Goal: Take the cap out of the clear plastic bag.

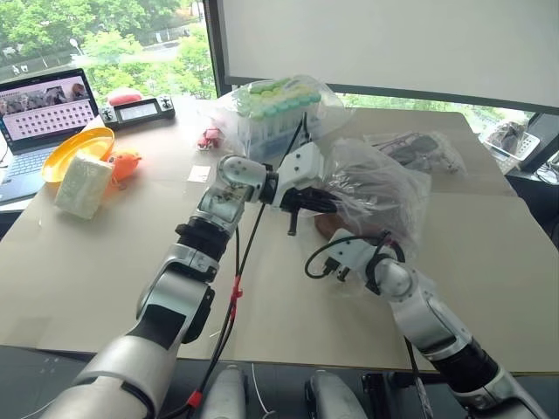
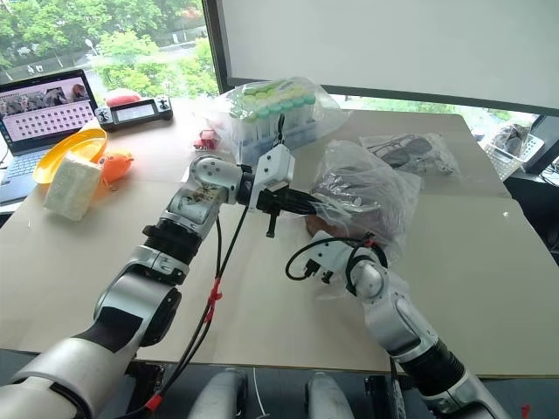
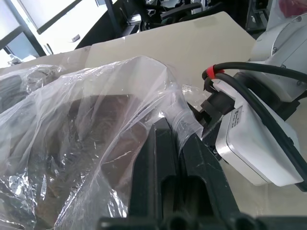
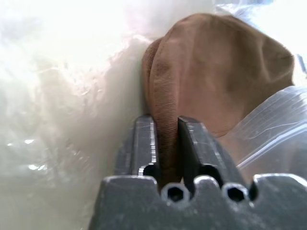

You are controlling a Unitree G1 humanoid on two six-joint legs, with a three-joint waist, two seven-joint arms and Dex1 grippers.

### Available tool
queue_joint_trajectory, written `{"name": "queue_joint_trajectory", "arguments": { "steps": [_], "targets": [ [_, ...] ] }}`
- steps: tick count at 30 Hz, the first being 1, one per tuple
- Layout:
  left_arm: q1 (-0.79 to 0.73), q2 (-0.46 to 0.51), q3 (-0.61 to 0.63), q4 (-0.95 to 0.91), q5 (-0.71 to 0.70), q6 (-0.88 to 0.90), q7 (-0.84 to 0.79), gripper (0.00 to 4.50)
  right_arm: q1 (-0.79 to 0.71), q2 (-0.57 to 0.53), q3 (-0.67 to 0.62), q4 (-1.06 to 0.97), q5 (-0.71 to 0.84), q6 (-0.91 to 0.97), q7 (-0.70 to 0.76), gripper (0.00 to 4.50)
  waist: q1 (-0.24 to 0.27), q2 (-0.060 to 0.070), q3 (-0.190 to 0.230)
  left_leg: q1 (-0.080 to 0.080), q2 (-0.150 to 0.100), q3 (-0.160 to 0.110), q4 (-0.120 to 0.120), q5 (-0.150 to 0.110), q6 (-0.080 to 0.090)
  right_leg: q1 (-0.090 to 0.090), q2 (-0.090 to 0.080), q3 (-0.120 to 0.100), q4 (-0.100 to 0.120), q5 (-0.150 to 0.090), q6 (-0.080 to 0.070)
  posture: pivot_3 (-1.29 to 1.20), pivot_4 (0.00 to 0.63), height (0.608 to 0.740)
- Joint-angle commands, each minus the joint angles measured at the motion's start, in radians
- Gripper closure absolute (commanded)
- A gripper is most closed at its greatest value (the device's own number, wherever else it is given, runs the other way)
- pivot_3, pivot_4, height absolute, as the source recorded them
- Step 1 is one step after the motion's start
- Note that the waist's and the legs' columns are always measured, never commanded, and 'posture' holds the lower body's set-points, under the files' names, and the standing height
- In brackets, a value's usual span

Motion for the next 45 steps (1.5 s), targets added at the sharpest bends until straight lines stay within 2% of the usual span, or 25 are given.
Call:
{"name": "queue_joint_trajectory", "arguments": {
  "steps": [1,3,8,13,22,23,26,29,32,35,37,40,45],
  "targets": [
    [0.010,0.001,-0.017,-0.028,0.019,-0.055,0.028,4.50,0.037,0.028,-0.032,-0.027,0.049,0.036,0.052,4.47,-0.001,0.000,0.000,0.000,0.000,0.000,0.000,0.000,0.000,0.000,0.000,0.000,0.000,0.000,0.000,0.00,0.150,0.740],
    [0.028,0.001,-0.031,-0.012,0.047,-0.093,0.062,4.50,0.045,0.040,-0.049,-0.085,0.085,0.044,0.098,4.49,-0.002,0.000,0.000,0.000,0.000,0.000,0.000,0.000,0.000,0.000,0.000,0.000,0.000,0.000,0.000,0.00,0.150,0.740],
    [0.093,0.009,-0.067,0.015,0.122,-0.201,0.152,4.50,0.095,0.159,-0.186,-0.307,0.319,0.116,0.205,4.49,-0.010,0.000,0.000,0.000,0.000,0.000,0.000,0.000,0.000,0.000,0.000,0.000,0.000,0.001,-0.002,0.00,0.150,0.740],
    [0.146,0.022,-0.099,0.025,0.166,-0.254,0.189,4.50,0.156,0.199,-0.315,-0.502,0.527,0.279,0.286,4.49,-0.010,0.000,0.000,0.000,0.000,0.000,0.000,0.000,0.000,0.000,0.000,0.000,0.000,0.001,-0.002,0.00,0.150,0.740],
    [0.162,0.023,-0.107,0.027,0.172,-0.272,0.199,4.50,0.199,0.168,-0.437,-0.629,0.766,0.380,0.332,4.49,-0.004,0.000,0.000,0.000,0.000,0.000,-0.001,0.000,0.000,0.000,0.000,0.000,0.000,0.000,-0.001,0.00,0.150,0.740],
    [0.159,0.024,-0.107,0.031,0.172,-0.274,0.200,4.50,0.198,0.172,-0.463,-0.638,0.802,0.389,0.337,4.49,-0.004,0.000,0.000,0.000,0.000,0.000,-0.001,0.000,0.000,0.000,0.000,0.000,0.000,0.000,-0.001,0.00,0.150,0.740],
    [0.153,0.027,-0.105,0.036,0.174,-0.278,0.203,4.50,0.148,0.234,-0.646,-0.643,1.014,0.424,0.334,4.49,-0.004,0.000,0.000,-0.001,0.000,0.000,-0.001,0.000,0.000,0.000,0.000,0.000,0.000,0.001,-0.001,0.00,0.150,0.740],
    [0.152,0.030,-0.106,0.038,0.175,-0.281,0.206,4.50,0.085,0.256,-0.802,-0.617,1.247,0.426,0.283,4.49,-0.005,0.000,0.000,-0.001,0.000,0.000,-0.001,0.000,0.000,-0.001,0.000,0.000,0.000,0.001,-0.001,0.00,0.150,0.740],
    [0.151,0.032,-0.105,0.040,0.175,-0.285,0.210,4.50,0.053,0.223,-0.934,-0.552,1.574,0.356,0.173,4.49,-0.006,0.000,0.000,0.000,0.000,0.000,-0.001,0.000,0.000,0.000,0.000,0.000,0.000,0.001,-0.002,0.00,0.150,0.740],
    [0.149,0.032,-0.103,0.045,0.173,-0.289,0.215,4.50,0.081,0.169,-0.982,-0.509,1.856,0.249,0.076,4.49,-0.003,0.000,0.000,-0.002,0.000,-0.001,-0.002,0.000,0.000,-0.001,0.000,0.000,-0.001,0.001,-0.002,0.00,0.150,0.740],
    [0.147,0.033,-0.104,0.047,0.174,-0.291,0.218,4.50,0.092,0.153,-0.992,-0.486,1.983,0.170,0.012,4.49,-0.004,0.000,0.000,-0.003,0.000,-0.001,-0.002,0.000,0.000,-0.001,0.000,0.000,-0.002,0.001,-0.002,0.00,0.150,0.740],
    [0.147,0.034,-0.104,0.050,0.173,-0.294,0.221,4.50,0.106,0.131,-0.999,-0.457,2.100,0.063,-0.065,4.49,-0.004,0.000,0.000,-0.003,0.000,-0.001,-0.002,0.000,0.000,-0.001,0.000,0.000,-0.001,0.001,-0.002,0.00,0.150,0.740],
    [0.168,0.056,-0.101,0.034,0.176,-0.309,0.232,4.50,0.108,0.119,-1.046,-0.386,2.126,-0.107,-0.151,4.49,-0.008,0.000,0.000,-0.003,0.000,-0.001,-0.002,0.000,0.000,-0.001,0.000,0.000,-0.002,0.002,-0.002,0.00,0.150,0.740]
  ]
}}
